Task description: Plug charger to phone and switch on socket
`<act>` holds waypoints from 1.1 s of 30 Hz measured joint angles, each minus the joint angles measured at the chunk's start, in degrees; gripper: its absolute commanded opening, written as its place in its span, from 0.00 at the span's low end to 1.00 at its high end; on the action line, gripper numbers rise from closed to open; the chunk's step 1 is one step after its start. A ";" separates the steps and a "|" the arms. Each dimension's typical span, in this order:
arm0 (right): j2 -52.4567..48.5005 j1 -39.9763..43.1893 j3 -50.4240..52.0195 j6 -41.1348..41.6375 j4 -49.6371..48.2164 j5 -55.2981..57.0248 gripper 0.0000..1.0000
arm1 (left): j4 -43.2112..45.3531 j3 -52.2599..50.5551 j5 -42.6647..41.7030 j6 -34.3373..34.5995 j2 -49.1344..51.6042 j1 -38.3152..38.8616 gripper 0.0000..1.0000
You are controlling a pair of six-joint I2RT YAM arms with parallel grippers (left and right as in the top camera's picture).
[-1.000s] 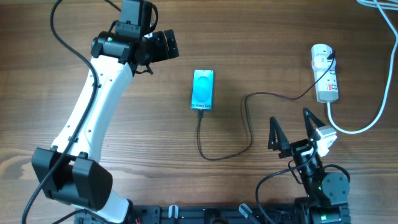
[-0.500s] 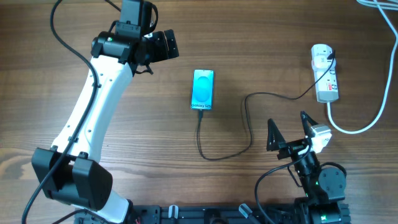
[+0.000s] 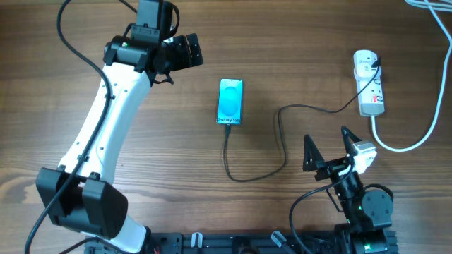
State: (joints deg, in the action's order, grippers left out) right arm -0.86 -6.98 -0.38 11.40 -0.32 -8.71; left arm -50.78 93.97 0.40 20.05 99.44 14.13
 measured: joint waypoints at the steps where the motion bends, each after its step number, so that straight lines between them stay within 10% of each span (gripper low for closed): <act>1: 0.00 0.00 0.00 0.00 -0.02 0.00 1.00 | 0.00 0.00 0.00 0.00 0.00 0.00 1.00; 21: 0.04 0.00 0.00 0.00 -0.02 0.02 1.00 | -4.35 -1.99 0.83 0.00 -10.97 0.00 1.00; 33: 0.13 0.00 0.00 0.00 -0.04 0.20 1.00 | 6.29 -41.33 1.31 0.00 -40.85 -2.97 1.00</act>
State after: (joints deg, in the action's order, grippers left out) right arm -0.73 -6.98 -0.38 11.40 -0.36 -8.51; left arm -44.49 52.64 1.72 20.05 58.59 11.16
